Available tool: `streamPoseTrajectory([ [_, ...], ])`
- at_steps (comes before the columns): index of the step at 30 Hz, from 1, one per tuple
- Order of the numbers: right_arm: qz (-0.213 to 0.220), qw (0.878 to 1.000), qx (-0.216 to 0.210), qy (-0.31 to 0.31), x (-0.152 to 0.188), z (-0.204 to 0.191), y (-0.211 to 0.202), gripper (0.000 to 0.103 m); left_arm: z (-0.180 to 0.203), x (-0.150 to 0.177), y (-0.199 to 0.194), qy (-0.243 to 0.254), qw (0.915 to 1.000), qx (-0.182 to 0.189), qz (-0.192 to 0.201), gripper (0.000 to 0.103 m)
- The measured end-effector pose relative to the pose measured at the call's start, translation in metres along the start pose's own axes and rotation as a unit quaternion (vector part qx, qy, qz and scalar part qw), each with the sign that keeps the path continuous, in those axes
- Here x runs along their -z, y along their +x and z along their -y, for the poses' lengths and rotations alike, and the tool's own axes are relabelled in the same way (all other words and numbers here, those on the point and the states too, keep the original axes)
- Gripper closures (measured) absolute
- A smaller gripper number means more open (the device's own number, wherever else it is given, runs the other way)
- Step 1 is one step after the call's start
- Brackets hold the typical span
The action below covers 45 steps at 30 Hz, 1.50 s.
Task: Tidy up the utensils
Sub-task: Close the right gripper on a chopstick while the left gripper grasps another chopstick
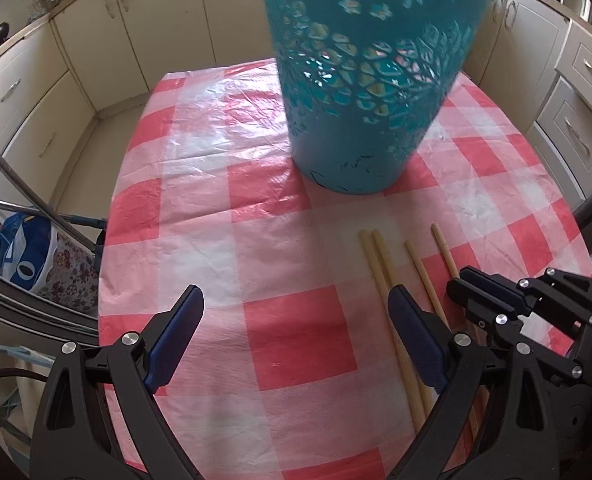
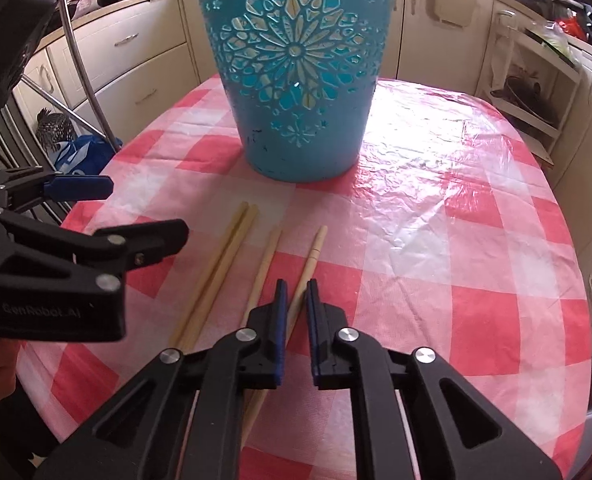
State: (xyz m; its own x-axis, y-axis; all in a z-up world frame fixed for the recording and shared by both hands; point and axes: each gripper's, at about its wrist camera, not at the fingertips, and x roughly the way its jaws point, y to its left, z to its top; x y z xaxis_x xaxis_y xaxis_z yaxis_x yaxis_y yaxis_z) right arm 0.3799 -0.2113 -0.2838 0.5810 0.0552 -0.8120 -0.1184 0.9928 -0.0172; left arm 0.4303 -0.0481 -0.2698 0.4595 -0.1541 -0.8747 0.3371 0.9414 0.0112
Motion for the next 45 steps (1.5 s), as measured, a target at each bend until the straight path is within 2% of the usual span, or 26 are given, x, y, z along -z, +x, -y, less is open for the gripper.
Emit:
streamPoseTrajectory([
  [6, 0.004, 1.000, -0.017, 0.015, 0.006, 0.014, -0.005, 0.094, 0.014, 0.003, 0.013, 0.014, 0.9998, -0.010, -0.009, 0.014],
  [14, 0.006, 0.999, -0.029, 0.020, 0.008, 0.018, -0.007, 0.094, 0.014, 0.005, 0.021, 0.012, 0.9996, -0.022, -0.011, 0.014],
  [35, -0.001, 0.999, -0.042, 0.033, 0.007, 0.021, -0.007, 0.094, 0.029, 0.001, 0.024, 0.012, 0.9999, -0.011, -0.003, 0.014],
  [38, -0.003, 0.999, -0.040, 0.034, 0.007, 0.022, -0.008, 0.094, 0.033, -0.001, 0.024, 0.012, 0.9999, 0.000, 0.000, 0.021],
  [41, -0.004, 0.999, -0.035, 0.035, 0.007, 0.025, -0.008, 0.094, 0.035, -0.001, 0.023, 0.017, 0.9998, 0.011, 0.007, 0.034],
  [44, -0.004, 0.999, -0.033, 0.035, 0.007, 0.027, -0.009, 0.094, 0.041, 0.000, 0.020, 0.024, 0.9994, 0.018, 0.015, 0.051],
  [45, -0.004, 0.999, -0.032, 0.035, 0.007, 0.028, -0.009, 0.094, 0.043, 0.000, 0.020, 0.028, 0.9992, 0.021, 0.018, 0.060],
])
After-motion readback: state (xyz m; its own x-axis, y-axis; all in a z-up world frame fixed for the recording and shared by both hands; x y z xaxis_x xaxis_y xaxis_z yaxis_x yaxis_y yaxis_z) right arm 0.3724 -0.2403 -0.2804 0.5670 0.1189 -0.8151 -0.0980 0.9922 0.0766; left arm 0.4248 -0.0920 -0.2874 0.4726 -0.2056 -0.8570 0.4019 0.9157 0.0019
